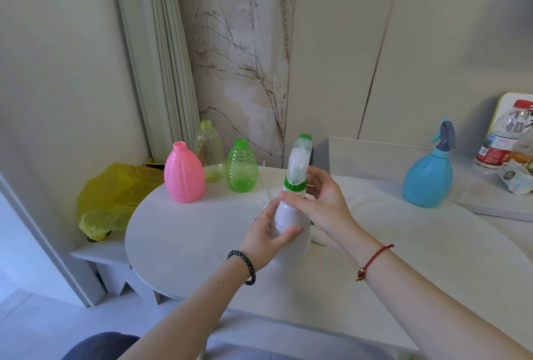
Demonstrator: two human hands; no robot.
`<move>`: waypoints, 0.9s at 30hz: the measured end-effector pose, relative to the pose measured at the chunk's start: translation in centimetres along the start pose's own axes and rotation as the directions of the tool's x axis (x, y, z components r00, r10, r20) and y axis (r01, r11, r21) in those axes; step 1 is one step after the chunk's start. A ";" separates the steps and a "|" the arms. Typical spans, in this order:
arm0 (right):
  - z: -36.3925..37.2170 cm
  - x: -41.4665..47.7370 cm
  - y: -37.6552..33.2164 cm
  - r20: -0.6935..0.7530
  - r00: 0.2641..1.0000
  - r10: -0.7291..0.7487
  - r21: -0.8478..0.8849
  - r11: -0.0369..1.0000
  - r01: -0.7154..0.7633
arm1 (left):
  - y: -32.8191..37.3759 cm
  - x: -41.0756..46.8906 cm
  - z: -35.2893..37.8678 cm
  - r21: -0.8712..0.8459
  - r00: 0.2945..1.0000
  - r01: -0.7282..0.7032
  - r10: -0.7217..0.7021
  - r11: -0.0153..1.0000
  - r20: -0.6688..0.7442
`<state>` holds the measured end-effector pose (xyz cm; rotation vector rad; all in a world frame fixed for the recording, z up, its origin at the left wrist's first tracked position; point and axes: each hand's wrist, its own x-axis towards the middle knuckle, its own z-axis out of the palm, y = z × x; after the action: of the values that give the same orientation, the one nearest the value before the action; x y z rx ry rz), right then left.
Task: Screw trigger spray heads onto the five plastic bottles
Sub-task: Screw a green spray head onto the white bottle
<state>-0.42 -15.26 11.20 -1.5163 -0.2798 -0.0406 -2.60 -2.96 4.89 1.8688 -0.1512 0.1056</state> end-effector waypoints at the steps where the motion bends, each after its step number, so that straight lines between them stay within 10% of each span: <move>1: 0.1 -0.1 0.1 0.019 1.000 0.003 0.011 1.000 -0.003 | 0.0 0.0 0.0 0.000 1.000 -0.001 0.001 1.000 0.004; 27: -1.2 0.2 -0.2 0.186 0.980 0.071 0.098 0.991 -0.090 | 0.1 -0.2 0.1 -0.017 1.000 -0.027 0.028 0.999 0.003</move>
<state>-0.08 -16.42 11.38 -1.4263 -0.3604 0.1759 -2.84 -3.04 4.96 1.8508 -0.1794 0.1201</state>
